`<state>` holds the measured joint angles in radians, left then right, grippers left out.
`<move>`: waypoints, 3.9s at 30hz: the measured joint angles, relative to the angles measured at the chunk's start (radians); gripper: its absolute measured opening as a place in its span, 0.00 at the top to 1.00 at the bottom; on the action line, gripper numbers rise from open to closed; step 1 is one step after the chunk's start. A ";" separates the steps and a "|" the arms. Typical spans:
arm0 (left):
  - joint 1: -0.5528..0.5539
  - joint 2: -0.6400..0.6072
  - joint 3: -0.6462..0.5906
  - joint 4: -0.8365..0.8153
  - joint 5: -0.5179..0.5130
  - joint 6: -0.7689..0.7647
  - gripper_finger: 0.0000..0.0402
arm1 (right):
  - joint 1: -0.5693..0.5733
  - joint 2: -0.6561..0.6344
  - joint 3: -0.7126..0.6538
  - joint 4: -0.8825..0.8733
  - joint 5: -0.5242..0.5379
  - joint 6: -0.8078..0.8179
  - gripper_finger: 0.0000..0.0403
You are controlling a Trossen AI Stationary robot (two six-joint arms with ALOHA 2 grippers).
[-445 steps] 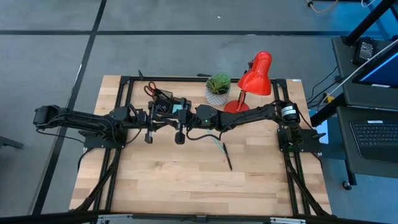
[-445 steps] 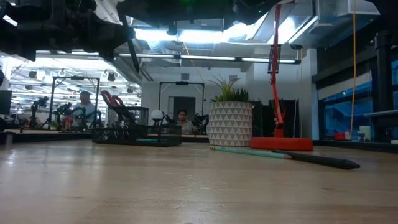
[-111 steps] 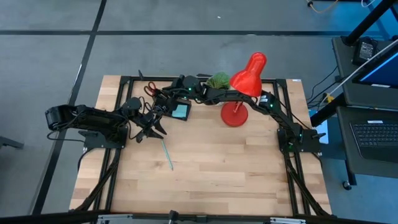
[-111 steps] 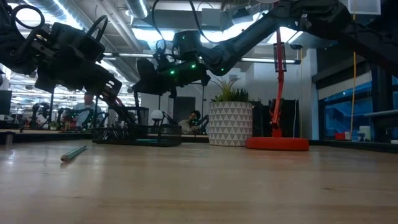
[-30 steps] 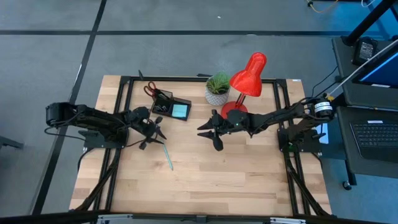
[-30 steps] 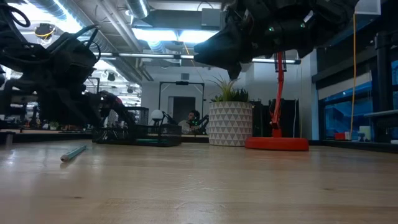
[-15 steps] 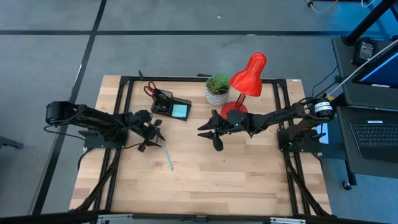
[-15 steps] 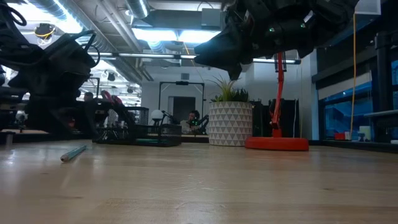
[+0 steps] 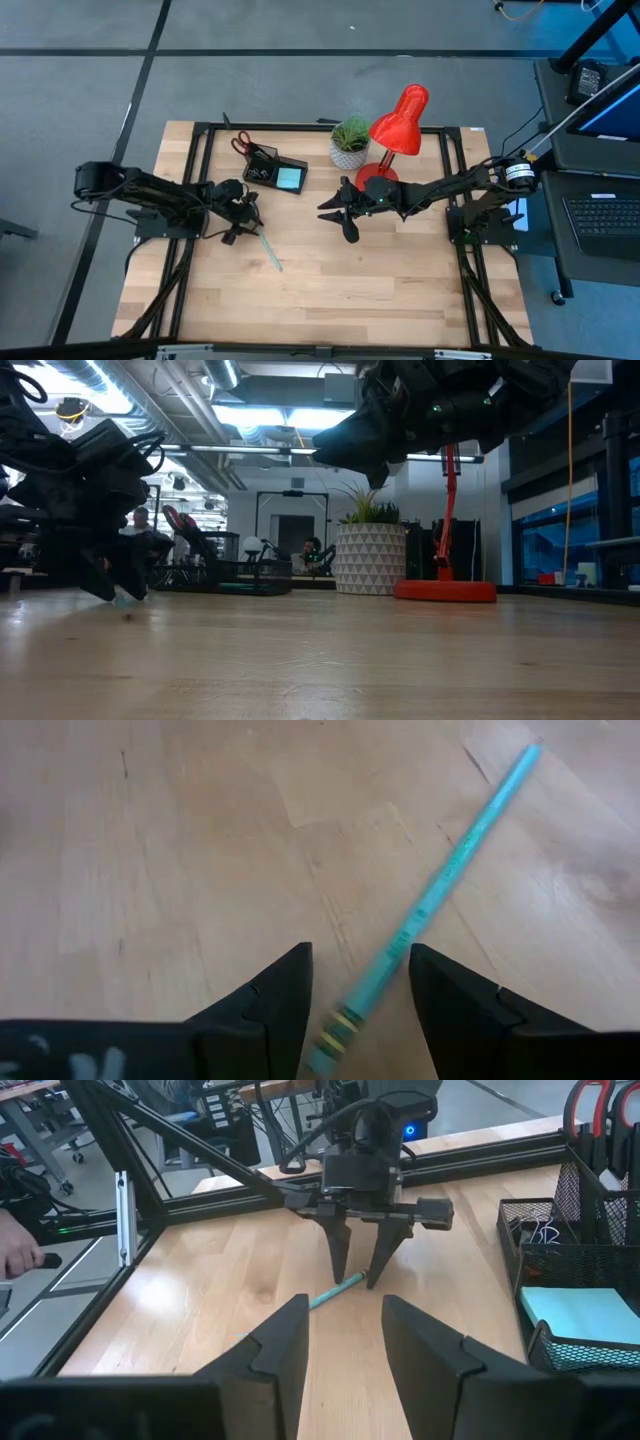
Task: Pick and place office supplies into organizer
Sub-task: Put the blue pencil into the black desk organizer
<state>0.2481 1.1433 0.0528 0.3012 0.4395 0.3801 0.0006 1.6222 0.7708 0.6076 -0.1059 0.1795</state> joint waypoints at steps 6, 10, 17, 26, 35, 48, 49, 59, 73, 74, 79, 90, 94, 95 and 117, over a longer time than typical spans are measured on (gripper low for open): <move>0.000 0.057 0.003 0.025 0.003 -0.019 0.64 | 0.000 0.000 0.000 0.000 0.000 0.000 0.67; -0.019 0.097 0.007 0.044 -0.014 -0.066 0.67 | 0.000 0.000 0.000 0.000 0.000 -0.001 0.67; -0.133 0.117 0.008 0.091 -0.142 -0.205 0.74 | 0.000 0.000 0.000 -0.007 0.000 -0.004 0.67; -0.262 0.119 0.007 0.119 -0.304 -0.394 0.83 | 0.000 0.001 0.000 -0.017 0.000 -0.008 0.67; -0.334 0.126 -0.002 0.168 -0.390 -0.427 0.75 | 0.000 0.001 0.000 -0.091 0.000 -0.008 0.67; -0.351 0.146 -0.049 0.287 -0.414 -0.496 0.77 | 0.000 0.001 0.000 -0.103 0.000 -0.053 0.67; -0.357 0.154 -0.049 0.295 -0.425 -0.518 0.78 | 0.000 0.001 0.000 -0.103 0.000 -0.053 0.67; -0.455 0.333 -0.049 0.531 -0.522 -0.588 0.78 | 0.000 0.001 0.000 -0.116 0.000 -0.054 0.67; -0.581 0.618 -0.012 0.813 -0.708 -0.696 0.78 | 0.001 0.001 0.000 -0.134 0.000 -0.056 0.67; -0.591 0.635 -0.003 0.825 -0.721 -0.696 0.78 | 0.001 0.001 0.001 -0.134 0.000 -0.057 0.67; -0.625 0.710 0.032 0.881 -0.779 -0.688 0.79 | 0.001 0.001 0.000 -0.146 0.000 -0.057 0.67; -0.629 0.737 0.035 0.911 -0.794 -0.694 0.84 | 0.007 0.001 0.000 -0.172 0.000 -0.059 0.67; -0.628 0.738 0.035 0.911 -0.795 -0.693 0.87 | 0.008 0.001 0.000 -0.172 0.000 -0.071 0.67; -0.628 0.738 0.035 0.911 -0.795 -0.690 0.88 | 0.008 0.001 0.001 -0.172 0.000 -0.078 0.67; -0.627 0.737 0.032 0.970 -0.786 -0.576 0.97 | 0.008 0.001 0.000 -0.174 0.000 -0.084 0.67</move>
<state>-0.3790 1.8801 0.0849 1.2716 -0.3462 -0.1959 0.0082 1.6230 0.7712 0.4339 -0.1055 0.0959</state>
